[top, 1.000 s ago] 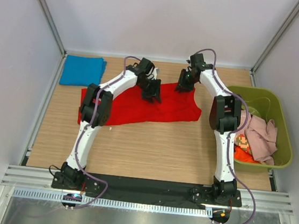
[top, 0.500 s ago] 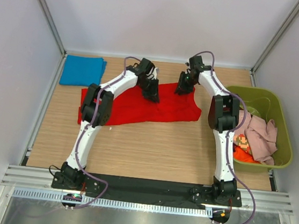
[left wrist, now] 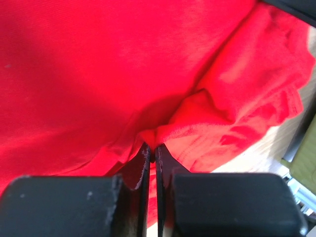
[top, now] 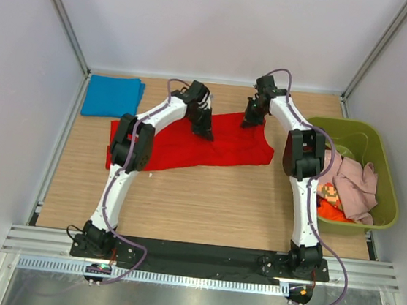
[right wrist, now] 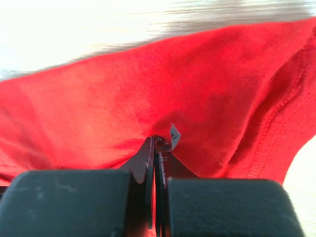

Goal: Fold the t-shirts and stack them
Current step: Fold the tshirt

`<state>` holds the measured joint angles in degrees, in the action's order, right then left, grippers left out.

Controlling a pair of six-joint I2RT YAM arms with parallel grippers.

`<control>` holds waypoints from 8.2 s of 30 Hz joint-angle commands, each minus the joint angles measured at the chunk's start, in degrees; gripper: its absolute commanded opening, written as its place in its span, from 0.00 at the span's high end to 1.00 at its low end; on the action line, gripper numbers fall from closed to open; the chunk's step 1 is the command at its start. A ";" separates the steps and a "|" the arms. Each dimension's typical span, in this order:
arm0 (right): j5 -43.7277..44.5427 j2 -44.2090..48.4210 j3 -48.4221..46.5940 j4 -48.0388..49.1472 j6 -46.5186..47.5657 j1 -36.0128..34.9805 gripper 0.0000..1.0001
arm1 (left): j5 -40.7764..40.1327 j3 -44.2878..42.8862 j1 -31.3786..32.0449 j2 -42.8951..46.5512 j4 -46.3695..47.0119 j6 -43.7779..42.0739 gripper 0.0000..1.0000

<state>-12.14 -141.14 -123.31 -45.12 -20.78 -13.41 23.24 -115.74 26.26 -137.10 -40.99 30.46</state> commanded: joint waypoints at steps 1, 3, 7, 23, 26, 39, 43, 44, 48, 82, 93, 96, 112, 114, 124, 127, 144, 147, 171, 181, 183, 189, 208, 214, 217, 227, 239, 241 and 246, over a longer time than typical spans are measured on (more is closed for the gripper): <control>5.02 3.94 -0.80 0.48 -1.11 0.05 0.99 | -2.58 1.04 -0.68 1.22 -0.58 1.79 0.97; 7.47 5.34 0.69 1.26 -1.98 0.05 0.99 | -2.77 1.48 -0.77 1.13 -0.75 2.41 0.98; 10.82 7.46 3.16 3.72 -3.22 0.23 0.99 | -2.94 1.13 -0.77 0.17 -1.11 3.55 0.98; -2.00 5.62 1.66 1.88 0.03 0.75 0.70 | -1.10 1.05 -0.95 0.95 -1.11 2.94 0.55; -3.15 4.83 1.93 1.36 0.21 0.23 0.69 | -0.48 0.87 -1.04 1.39 -0.93 3.11 0.55; -2.97 3.85 3.24 1.53 -0.32 0.14 0.78 | 1.54 -1.76 -1.56 -1.68 -3.74 4.87 0.58; -2.54 3.68 3.77 2.06 -0.32 0.14 0.80 | 1.63 -1.77 -1.56 -2.03 -4.09 4.87 0.58; -2.36 3.59 3.69 2.06 -0.32 0.22 0.79 | 1.72 -1.77 -1.56 -2.03 -4.10 4.79 0.58; -1.57 3.59 3.95 1.88 -0.41 0.22 0.78 | 1.72 -1.59 -1.56 -2.12 -4.53 4.35 0.58; -24.25 15.90 27.15 25.95 -23.42 -6.37 0.99 | -4.87 26.96 -6.48 36.88 -8.31 2.15 0.50; -22.13 -0.18 21.11 33.97 -28.01 -1.36 0.99 | -8.21 43.84 -13.60 56.06 -11.65 1.62 0.48; -24.24 -2.29 16.18 31.07 -26.26 -1.18 0.99 | -8.83 45.16 -13.69 57.90 -12.44 1.62 0.48; 15.08 18.96 8.07 -12.87 -15.35 -3.29 0.57 | -27.45 35.96 -14.40 39.56 -14.64 -6.03 0.58; 17.32 19.50 11.24 -13.32 -16.14 -3.29 0.53 | -29.83 33.05 -14.40 35.61 -16.04 -5.76 0.67; 21.37 15.38 17.57 -5.16 -16.06 -3.38 0.51 | -31.95 28.91 -13.96 19.86 -17.19 -5.50 0.74; 23.91 13.09 16.96 -3.92 -14.30 -3.20 0.51 | -31.68 30.31 -12.82 18.01 -17.81 -5.41 0.72; 15.94 -4.32 -6.76 5.40 0.30 -0.30 0.51 | -6.74 34.02 12.74 18.80 -17.02 10.48 0.65; 12.15 -3.36 -8.52 4.00 -1.80 -1.09 0.51 | -0.67 27.61 16.00 18.80 -15.61 10.85 0.65; 18.73 18.10 10.10 -12.71 -15.34 -9.27 0.33 | -19.82 29.07 -13.50 29.16 -20.36 -9.28 0.34; 25.58 10.55 9.49 -7.09 -19.75 -8.83 0.33 | -15.86 44.11 -15.63 32.86 -14.82 -8.22 0.32; 26.55 7.30 7.04 -7.17 -18.43 -8.48 0.33 | -16.48 45.52 -15.63 32.34 -14.73 -8.13 0.34; 29.80 -1.05 0.44 -4.10 -12.03 -6.64 0.33 | -11.93 48.94 -15.63 30.93 -13.42 -6.82 0.57; 19.53 -2.84 -18.03 -12.25 -3.57 -3.38 0.28 | 3.04 56.77 0.63 39.89 -1.46 11.64 0.56; 18.74 12.18 -5.76 -20.35 0.47 -2.32 0.27 | -3.46 53.88 0.11 44.28 -7.60 6.03 0.40; 12.86 21.76 6.78 -20.27 0.04 -2.41 0.26 | -5.84 52.11 -0.85 46.64 -10.86 3.91 0.39; -7.71 49.28 49.62 -5.27 -10.68 -8.38 0.27 | -1.37 55.09 -8.85 45.70 -11.48 -1.63 0.37; -16.16 59.59 84.80 30.24 -37.40 -21.12 0.32 | 5.05 62.74 -9.74 44.11 -6.56 -1.72 0.44; -15.64 57.74 84.64 31.32 -38.11 -22.36 0.33 | 5.67 63.27 -9.65 43.59 -5.68 -1.46 0.46; -12.65 55.44 84.72 30.97 -38.11 -24.12 0.37 | 6.29 63.97 -9.65 41.92 -4.18 -0.40 0.53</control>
<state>-26.02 -85.62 -38.35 -18.37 -56.14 -36.82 27.09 -52.12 16.80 -94.28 -47.18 29.80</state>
